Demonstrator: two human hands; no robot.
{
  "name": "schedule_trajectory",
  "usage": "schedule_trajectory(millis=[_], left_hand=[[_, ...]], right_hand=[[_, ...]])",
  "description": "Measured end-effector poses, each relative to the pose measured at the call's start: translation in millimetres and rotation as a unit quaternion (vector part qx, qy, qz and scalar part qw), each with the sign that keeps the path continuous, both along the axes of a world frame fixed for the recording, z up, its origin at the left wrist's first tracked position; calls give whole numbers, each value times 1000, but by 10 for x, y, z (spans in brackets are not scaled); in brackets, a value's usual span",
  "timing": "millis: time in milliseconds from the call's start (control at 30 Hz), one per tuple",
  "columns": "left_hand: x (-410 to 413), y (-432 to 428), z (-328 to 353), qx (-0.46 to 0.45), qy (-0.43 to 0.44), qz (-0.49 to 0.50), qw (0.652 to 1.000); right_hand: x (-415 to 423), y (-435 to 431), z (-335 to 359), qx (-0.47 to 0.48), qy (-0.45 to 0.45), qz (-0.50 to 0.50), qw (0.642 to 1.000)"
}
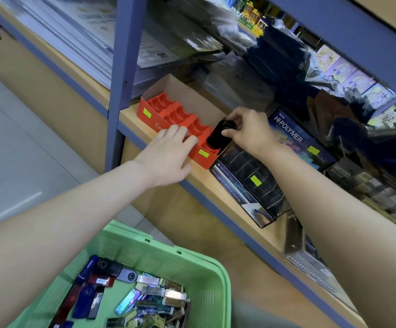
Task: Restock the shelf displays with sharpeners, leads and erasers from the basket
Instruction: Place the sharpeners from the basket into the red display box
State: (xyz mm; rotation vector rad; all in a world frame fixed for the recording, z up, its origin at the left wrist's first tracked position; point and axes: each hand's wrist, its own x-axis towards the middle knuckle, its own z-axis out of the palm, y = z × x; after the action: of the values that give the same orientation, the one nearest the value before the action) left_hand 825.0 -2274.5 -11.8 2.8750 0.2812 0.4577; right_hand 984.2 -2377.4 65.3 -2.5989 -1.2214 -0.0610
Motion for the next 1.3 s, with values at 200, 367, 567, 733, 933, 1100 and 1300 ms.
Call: schedule_trajectory(millis=[200,367,567,733,933,1100,1300], left_hand=[[30,-6,55,15,10,-1,1000],[-58,3,79,42,22,-2,999],[-629,-96,-72,19,-68,9,997],[-1340,-135,-672,-82,27,76,993],[-2026,-192,-1309,-203,147,179,951],[-2210,-200,-1610,-273,151,213,926],[-2246,-216,-1737,-339,92,217,911]], right_hand=[[-91,47,-29,-45,-47,16,998],[-191,46,-68,-68,-76,5,995],[-629,-234,-165,55,-190,86,977],[-1229,-539,-849,65,-141,234,960],[-1949,-546,-1917,-129,152,218,955],[-2089,-397,-2794,-278,262,149,912],[-2107,-292,-3369,-310,184,124,925]])
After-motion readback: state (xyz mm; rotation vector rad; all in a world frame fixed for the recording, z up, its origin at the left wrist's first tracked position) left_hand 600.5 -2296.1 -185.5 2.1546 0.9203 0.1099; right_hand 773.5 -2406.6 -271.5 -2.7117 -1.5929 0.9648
